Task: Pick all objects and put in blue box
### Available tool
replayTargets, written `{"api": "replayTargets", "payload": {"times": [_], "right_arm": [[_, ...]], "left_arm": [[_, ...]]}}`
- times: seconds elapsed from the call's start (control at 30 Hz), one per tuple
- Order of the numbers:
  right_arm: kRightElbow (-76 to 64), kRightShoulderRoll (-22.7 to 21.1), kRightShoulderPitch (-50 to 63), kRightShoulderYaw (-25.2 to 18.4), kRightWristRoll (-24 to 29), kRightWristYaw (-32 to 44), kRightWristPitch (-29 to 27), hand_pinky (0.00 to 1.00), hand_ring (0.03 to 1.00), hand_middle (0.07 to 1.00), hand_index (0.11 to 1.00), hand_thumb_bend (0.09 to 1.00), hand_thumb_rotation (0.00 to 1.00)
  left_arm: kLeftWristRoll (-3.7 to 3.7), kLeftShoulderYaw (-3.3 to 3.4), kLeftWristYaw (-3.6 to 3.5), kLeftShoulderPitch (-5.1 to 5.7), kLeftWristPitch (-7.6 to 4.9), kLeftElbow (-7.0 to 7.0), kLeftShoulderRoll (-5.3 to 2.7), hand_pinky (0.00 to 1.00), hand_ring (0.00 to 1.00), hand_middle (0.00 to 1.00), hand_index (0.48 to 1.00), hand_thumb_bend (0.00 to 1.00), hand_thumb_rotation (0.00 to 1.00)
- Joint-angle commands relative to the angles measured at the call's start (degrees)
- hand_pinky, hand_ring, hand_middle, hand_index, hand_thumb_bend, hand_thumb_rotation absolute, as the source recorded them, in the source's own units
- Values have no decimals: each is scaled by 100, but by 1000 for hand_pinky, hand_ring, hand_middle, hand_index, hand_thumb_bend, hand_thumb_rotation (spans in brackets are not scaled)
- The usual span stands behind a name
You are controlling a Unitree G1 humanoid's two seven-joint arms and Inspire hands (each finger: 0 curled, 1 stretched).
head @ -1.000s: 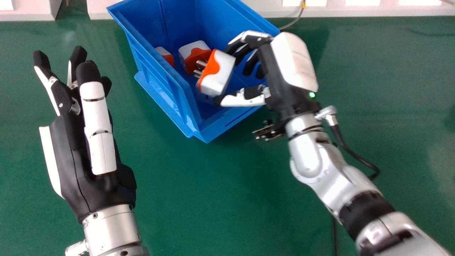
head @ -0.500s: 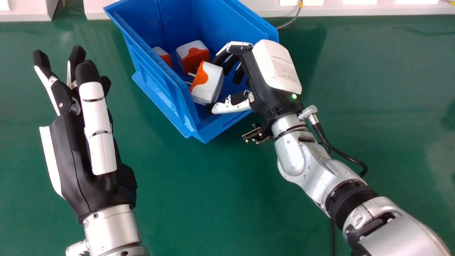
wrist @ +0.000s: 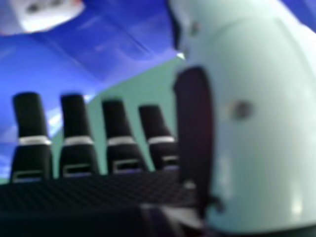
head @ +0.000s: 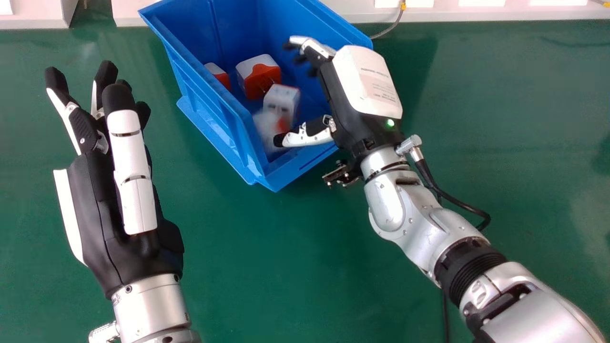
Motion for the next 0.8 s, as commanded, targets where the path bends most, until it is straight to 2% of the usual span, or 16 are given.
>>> {"api": "replayTargets", "payload": {"times": [0.0, 0.1, 0.17, 0.23, 0.27, 0.37, 0.43, 0.47, 0.57, 0.63, 0.7, 0.77], "right_arm": [[-245, -33, 72, -4, 50, -65, 1, 816, 980, 989, 983, 922, 384], [-656, -63, 296, -108, 192, 26, -68, 897, 997, 999, 998, 939, 685], [-1110, -105, 564, -197, 296, 13, -205, 885, 1000, 1000, 1000, 948, 837], [-1992, -175, 1088, -348, 559, 157, -444, 871, 1000, 1000, 1000, 940, 899], [-2510, -205, 1398, -427, 685, 246, -523, 888, 1000, 1000, 1000, 895, 931], [-3791, -151, 2386, -752, 1272, 371, -857, 962, 1000, 1000, 1000, 739, 978], [-4402, -85, 2947, -905, 1574, 500, -837, 964, 1000, 1000, 1000, 733, 983], [-4673, 9, 3295, -990, 1898, 611, -847, 970, 1000, 1000, 1000, 730, 989], [-5511, 315, 4264, -1091, 2464, 790, -806, 865, 993, 1000, 1000, 825, 999], [-5925, 612, 4772, -1055, 2817, 859, -869, 859, 986, 1000, 1000, 844, 1000], [-6067, 936, 5197, -963, 3026, 833, -1097, 865, 989, 1000, 1000, 828, 1000], [-6040, 1028, 5436, -890, 2954, 798, -1215, 905, 997, 1000, 1000, 782, 997]], "left_arm": [[114, -34, -13, -67, -158, -56, -439, 924, 953, 956, 937, 559, 777], [119, -47, -11, -25, -106, -115, -430, 927, 955, 957, 936, 562, 787], [117, -66, -8, 11, -100, -145, -435, 925, 954, 955, 935, 562, 789], [137, -85, -6, 47, -112, -166, -432, 926, 955, 956, 936, 560, 789], [151, -97, -3, 70, -117, -180, -429, 925, 955, 956, 936, 557, 791], [168, -129, 43, 134, -89, -239, -458, 918, 952, 953, 931, 547, 795], [181, -129, 53, 171, -98, -241, -455, 917, 951, 952, 930, 547, 795], [156, -126, 37, 184, -111, -227, -445, 917, 950, 950, 925, 546, 796], [44, -116, -28, 216, -125, -206, -417, 924, 954, 951, 925, 557, 783], [-21, -118, -47, 212, -121, -190, -432, 922, 953, 951, 929, 565, 766], [-63, -115, -68, 196, -142, -160, -440, 922, 954, 952, 930, 568, 757], [-72, -111, -69, 192, -131, -145, -457, 911, 949, 949, 929, 568, 743]]}}
